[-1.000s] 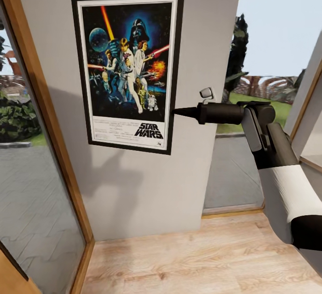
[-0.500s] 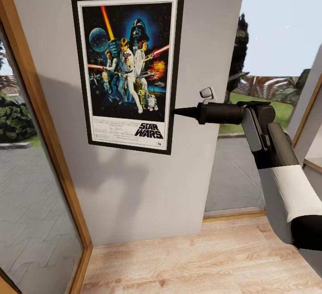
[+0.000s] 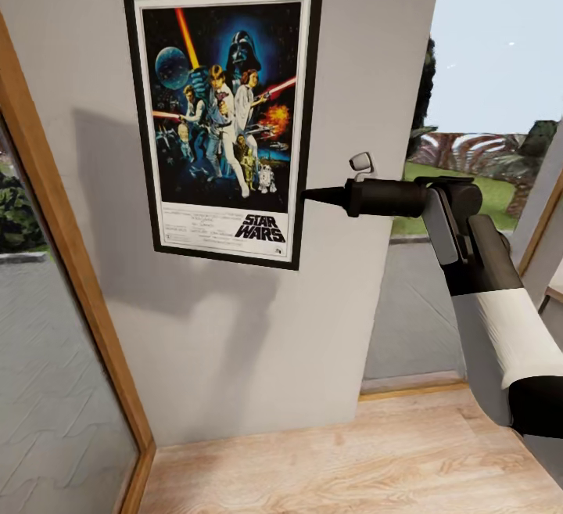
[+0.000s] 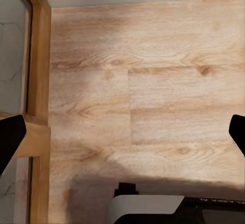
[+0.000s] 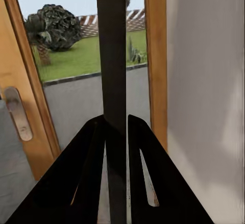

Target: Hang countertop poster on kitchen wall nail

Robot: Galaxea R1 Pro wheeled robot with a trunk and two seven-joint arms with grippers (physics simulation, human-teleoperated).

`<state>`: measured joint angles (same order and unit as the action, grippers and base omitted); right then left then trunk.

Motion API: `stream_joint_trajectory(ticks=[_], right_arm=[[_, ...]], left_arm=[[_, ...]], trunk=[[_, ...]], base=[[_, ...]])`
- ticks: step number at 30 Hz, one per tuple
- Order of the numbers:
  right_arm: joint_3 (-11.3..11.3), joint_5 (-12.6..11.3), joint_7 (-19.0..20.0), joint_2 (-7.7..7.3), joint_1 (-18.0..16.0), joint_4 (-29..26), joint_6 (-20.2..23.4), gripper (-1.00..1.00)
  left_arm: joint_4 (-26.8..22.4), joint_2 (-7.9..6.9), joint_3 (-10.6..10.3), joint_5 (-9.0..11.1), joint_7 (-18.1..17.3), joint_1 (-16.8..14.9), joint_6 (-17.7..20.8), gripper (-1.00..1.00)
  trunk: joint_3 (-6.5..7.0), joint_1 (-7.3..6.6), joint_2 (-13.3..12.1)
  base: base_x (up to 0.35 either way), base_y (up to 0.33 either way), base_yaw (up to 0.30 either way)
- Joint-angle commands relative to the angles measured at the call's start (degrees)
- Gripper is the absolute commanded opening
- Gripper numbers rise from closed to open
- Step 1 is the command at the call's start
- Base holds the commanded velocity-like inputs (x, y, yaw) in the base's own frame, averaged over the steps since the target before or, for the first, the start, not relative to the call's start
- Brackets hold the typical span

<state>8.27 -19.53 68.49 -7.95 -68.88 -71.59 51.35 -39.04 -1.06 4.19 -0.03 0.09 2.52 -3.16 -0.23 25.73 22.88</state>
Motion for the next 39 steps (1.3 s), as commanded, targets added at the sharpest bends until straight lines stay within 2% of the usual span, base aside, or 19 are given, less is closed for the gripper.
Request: stream_joint_trajectory(ticks=[1,6,19,39], right_arm=[[0.08,-0.34,0.06,-0.04,-0.03,0.0,0.42,-1.0],[0.08,-0.34,0.06,-0.04,-0.05,-0.08,0.42,-1.0],[0.07,-0.34,0.06,-0.04,-0.05,-0.55,0.42,-1.0],[0.07,-0.4,0.06,-0.04,-0.38,-0.65,0.51,-1.0]], left_arm=[[-0.04,0.01,0.03,0.01,0.0,0.02,-0.1,1.0],[-0.02,0.01,0.03,0.02,0.01,0.02,-0.11,1.0],[-0.31,0.01,0.1,0.03,0.04,0.02,-0.16,1.0],[-0.33,0.01,0.12,0.03,0.06,0.03,-0.18,1.0]], trunk=[[-0.02,0.06,0.04],[-0.02,0.06,0.04],[-0.02,0.06,0.04],[-0.02,0.06,0.04]], base=[[0.328,0.0,0.0],[0.314,0.0,0.0],[0.147,-0.035,0.0],[0.009,-0.004,0.0]])
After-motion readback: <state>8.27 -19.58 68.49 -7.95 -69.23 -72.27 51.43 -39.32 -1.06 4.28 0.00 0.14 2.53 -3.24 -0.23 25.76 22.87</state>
